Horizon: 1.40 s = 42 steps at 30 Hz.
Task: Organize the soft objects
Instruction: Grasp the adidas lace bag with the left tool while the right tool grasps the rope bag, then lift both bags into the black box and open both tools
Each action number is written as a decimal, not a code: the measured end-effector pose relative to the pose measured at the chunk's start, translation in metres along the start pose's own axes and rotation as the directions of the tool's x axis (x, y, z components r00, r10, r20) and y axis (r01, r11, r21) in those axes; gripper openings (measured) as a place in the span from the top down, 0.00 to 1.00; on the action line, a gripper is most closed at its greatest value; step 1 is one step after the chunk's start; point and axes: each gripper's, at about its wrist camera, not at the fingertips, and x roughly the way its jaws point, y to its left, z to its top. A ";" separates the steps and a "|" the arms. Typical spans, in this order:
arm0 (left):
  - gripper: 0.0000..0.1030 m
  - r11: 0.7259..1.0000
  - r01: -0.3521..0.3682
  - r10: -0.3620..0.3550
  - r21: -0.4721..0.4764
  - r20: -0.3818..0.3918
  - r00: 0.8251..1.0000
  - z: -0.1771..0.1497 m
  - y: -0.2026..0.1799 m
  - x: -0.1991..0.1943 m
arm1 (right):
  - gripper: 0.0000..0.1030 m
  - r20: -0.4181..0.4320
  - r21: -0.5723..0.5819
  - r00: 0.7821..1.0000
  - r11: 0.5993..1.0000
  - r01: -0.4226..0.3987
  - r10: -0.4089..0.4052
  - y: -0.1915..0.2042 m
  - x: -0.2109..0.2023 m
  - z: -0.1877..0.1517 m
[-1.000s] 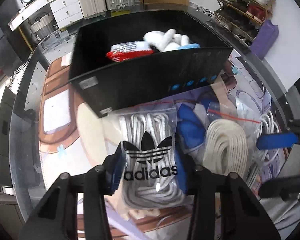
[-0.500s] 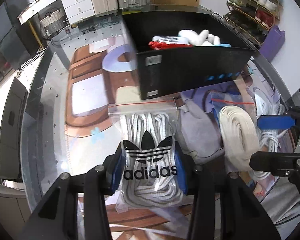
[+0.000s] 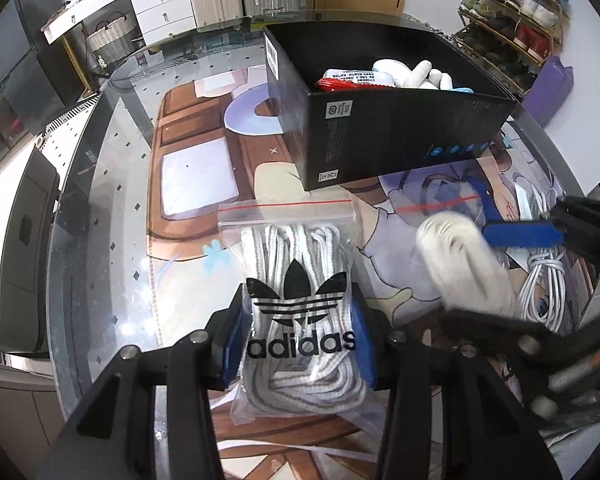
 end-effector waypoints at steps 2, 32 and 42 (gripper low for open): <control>0.53 1.000 0.009 -0.009 -0.007 -0.002 1.000 -0.001 0.001 0.000 | 0.30 0.022 0.039 1.000 0.999 0.008 -0.009 -0.006 -0.008 -0.002; 0.60 0.996 -0.019 0.018 0.083 0.015 1.000 -0.004 -0.012 -0.003 | 0.67 -0.031 -0.072 0.996 0.994 0.083 -0.085 -0.005 0.001 -0.010; 0.62 0.999 0.016 -0.022 0.051 0.120 0.993 0.003 -0.009 -0.045 | 0.67 0.110 -0.054 0.994 0.998 0.032 -0.026 -0.014 -0.070 -0.019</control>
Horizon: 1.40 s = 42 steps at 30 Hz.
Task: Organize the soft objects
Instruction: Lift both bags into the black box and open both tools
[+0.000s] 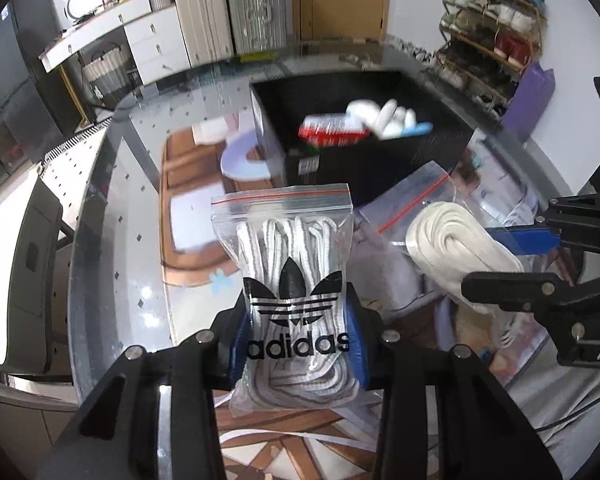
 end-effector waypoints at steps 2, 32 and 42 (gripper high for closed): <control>0.62 1.000 0.014 -0.014 -0.002 0.030 0.999 0.002 -0.004 -0.011 | 0.67 0.024 0.005 1.000 1.000 -0.010 0.010 -0.002 -0.011 0.000; 0.62 0.992 -0.006 0.044 -0.124 0.306 0.951 0.089 -0.002 -0.026 | 0.67 0.314 0.022 0.933 0.984 0.176 -0.173 -0.013 -0.045 0.079; 0.62 0.992 -0.013 0.049 -0.125 0.292 0.955 0.094 -0.004 0.002 | 0.67 0.290 0.073 0.934 0.978 0.194 -0.207 -0.040 -0.010 0.095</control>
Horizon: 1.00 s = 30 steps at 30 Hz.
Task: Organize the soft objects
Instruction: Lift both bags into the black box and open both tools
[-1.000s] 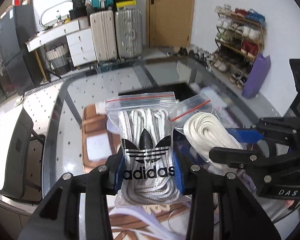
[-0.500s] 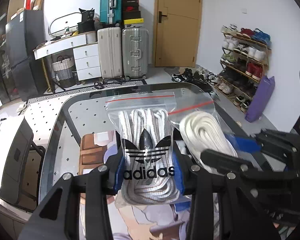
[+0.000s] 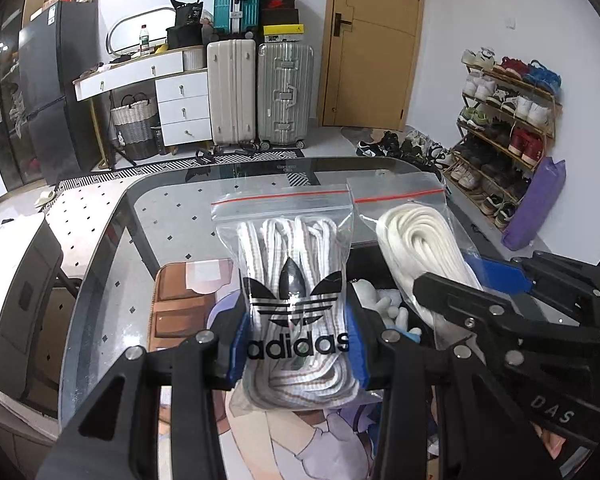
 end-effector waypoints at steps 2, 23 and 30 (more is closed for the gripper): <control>0.63 1.000 -0.023 0.023 0.016 -0.010 1.000 -0.002 -0.004 0.010 | 0.67 -0.018 0.011 1.000 1.000 0.009 -0.009 -0.005 0.010 -0.003; 0.63 0.999 0.025 -0.028 -0.029 -0.097 0.995 -0.010 -0.005 0.040 | 0.60 -0.132 0.094 0.991 0.995 -0.025 0.038 -0.027 0.054 -0.022; 0.59 0.998 0.047 -0.054 -0.051 -0.146 0.988 -0.014 -0.001 0.047 | 0.48 -0.110 0.101 0.994 0.995 -0.013 0.024 -0.030 0.046 -0.022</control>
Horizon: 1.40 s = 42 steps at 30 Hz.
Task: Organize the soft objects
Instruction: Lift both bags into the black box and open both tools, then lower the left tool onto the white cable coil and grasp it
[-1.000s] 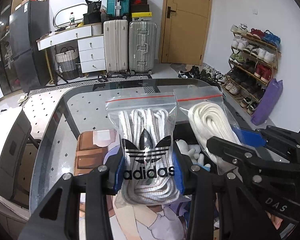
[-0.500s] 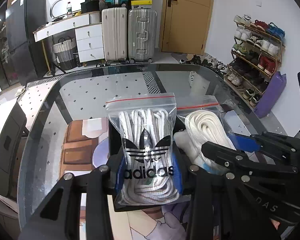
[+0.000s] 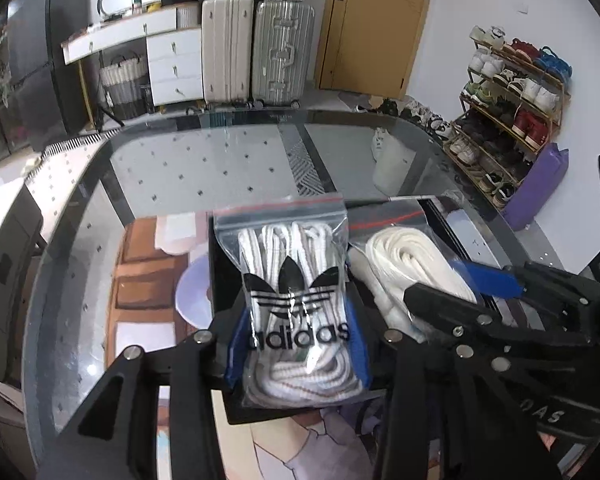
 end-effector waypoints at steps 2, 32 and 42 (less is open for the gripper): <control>0.56 1.000 -0.001 0.001 0.024 -0.006 1.000 -0.001 -0.003 -0.001 | 0.47 0.010 0.002 1.000 1.000 -0.003 0.003 -0.001 -0.005 0.000; 0.19 0.929 0.205 -0.152 0.309 -0.186 0.971 -0.099 -0.107 -0.054 | 0.42 -0.072 0.067 0.996 0.996 0.055 -0.050 -0.045 -0.107 -0.091; 0.22 0.914 0.220 -0.127 0.340 -0.273 0.953 -0.107 -0.133 -0.021 | 0.42 -0.171 0.112 0.985 0.992 0.058 -0.038 -0.078 -0.098 -0.121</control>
